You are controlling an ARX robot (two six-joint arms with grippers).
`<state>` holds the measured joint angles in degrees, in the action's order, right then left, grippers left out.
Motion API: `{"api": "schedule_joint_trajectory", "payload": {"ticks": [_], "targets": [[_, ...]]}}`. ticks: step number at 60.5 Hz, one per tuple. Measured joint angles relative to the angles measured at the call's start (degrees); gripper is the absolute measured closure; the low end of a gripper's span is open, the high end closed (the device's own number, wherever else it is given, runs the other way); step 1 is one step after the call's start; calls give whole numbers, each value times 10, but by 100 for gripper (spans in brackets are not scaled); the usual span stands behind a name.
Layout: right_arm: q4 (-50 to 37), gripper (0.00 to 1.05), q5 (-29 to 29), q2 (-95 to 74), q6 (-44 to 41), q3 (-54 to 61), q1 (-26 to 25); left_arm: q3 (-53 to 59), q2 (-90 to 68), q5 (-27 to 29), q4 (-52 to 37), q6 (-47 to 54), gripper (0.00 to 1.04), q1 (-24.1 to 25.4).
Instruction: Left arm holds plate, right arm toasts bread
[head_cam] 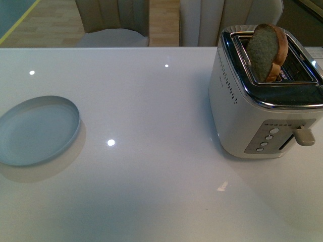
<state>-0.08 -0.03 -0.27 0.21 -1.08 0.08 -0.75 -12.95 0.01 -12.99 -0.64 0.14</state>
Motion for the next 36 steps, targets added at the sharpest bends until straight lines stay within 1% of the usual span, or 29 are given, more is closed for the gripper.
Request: {"api": "schedule_joint_trajectory", "payload": {"ticks": [12, 16, 18, 36], "targets": [[0, 9, 0, 0, 0, 0, 0, 0, 31, 0, 31, 0, 102, 0], [0, 9, 0, 0, 0, 0, 0, 0, 85, 0, 104, 0, 102, 0], [0, 9, 0, 0, 0, 0, 0, 0, 110, 0, 123, 0, 102, 0], [0, 9, 0, 0, 0, 0, 0, 0, 126, 0, 129, 0, 102, 0]]}}
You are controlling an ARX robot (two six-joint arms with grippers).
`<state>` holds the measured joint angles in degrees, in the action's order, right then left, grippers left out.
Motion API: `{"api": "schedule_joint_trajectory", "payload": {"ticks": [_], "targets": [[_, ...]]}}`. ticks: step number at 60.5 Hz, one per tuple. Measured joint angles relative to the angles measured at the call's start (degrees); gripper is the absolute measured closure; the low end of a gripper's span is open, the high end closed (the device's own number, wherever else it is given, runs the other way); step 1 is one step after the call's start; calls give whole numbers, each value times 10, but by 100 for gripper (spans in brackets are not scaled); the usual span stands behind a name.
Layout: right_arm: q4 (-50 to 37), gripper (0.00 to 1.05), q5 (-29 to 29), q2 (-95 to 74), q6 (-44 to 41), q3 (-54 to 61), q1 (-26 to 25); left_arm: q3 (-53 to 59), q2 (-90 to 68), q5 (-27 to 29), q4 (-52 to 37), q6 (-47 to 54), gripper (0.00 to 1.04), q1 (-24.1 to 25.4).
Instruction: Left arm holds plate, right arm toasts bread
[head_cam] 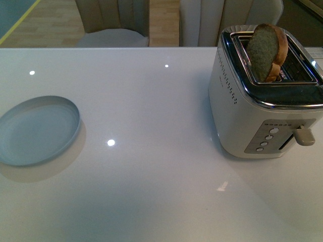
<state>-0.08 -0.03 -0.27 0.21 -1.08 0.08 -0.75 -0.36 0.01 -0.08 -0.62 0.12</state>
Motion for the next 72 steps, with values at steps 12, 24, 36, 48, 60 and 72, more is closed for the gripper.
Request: {"api": "schedule_joint_trajectory", "payload": {"ticks": [12, 24, 36, 48, 60, 72], "targets": [[0, 9, 0, 0, 0, 0, 0, 0, 0, 0, 0, 0, 93, 0], [0, 9, 0, 0, 0, 0, 0, 0, 0, 0, 0, 0, 55, 0], [0, 9, 0, 0, 0, 0, 0, 0, 0, 0, 0, 0, 18, 0], [0, 9, 0, 0, 0, 0, 0, 0, 0, 0, 0, 1, 7, 0], [0, 9, 0, 0, 0, 0, 0, 0, 0, 0, 0, 1, 7, 0], [0, 9, 0, 0, 0, 0, 0, 0, 0, 0, 0, 1, 7, 0]]}}
